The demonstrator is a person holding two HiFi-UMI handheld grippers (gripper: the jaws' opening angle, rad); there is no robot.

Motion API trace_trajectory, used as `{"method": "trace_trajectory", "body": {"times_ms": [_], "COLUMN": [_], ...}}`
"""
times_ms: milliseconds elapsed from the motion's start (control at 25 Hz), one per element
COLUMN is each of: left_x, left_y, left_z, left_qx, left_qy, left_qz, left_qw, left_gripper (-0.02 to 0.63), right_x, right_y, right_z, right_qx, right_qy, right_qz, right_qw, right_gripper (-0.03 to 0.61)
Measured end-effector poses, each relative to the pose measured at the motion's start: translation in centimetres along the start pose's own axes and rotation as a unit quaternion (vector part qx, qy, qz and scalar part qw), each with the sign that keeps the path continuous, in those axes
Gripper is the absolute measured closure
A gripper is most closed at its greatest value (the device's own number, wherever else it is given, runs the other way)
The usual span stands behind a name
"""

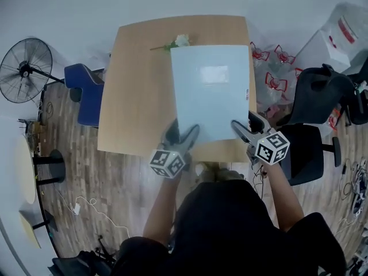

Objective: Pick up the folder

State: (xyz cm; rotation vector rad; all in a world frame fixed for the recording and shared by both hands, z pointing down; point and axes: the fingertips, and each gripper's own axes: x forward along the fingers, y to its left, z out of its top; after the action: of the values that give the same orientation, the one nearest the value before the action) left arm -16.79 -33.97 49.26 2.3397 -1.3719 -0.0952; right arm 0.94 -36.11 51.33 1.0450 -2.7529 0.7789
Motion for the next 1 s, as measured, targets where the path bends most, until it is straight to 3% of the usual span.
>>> {"method": "trace_trajectory", "body": {"times_ms": [240,440,1000], "left_x": [-2.9,-3.4,-2.9], "left_y": [-2.9,-3.8,-6.0], "left_z": [5.3,7.7,11.3], "left_qx": [0.063,0.046,0.079], "left_qy": [-0.051,-0.089,-0.145], "left_qz": [-0.007,-0.025,-0.055], "left_qw": [0.9967,0.9947,0.9847], "left_gripper": [0.258,0.256,0.256], "right_x": [-1.8,-3.1,-4.9], "right_y": [3.9,5.5,6.9], "right_z": [4.1,7.1,11.6], "right_qx": [-0.056,-0.071,-0.131], "right_qy": [-0.028,-0.065,-0.098], "right_qz": [0.005,0.000,-0.018], "right_qw": [0.998,0.995,0.986], "right_gripper": [0.282,0.287,0.296]}}
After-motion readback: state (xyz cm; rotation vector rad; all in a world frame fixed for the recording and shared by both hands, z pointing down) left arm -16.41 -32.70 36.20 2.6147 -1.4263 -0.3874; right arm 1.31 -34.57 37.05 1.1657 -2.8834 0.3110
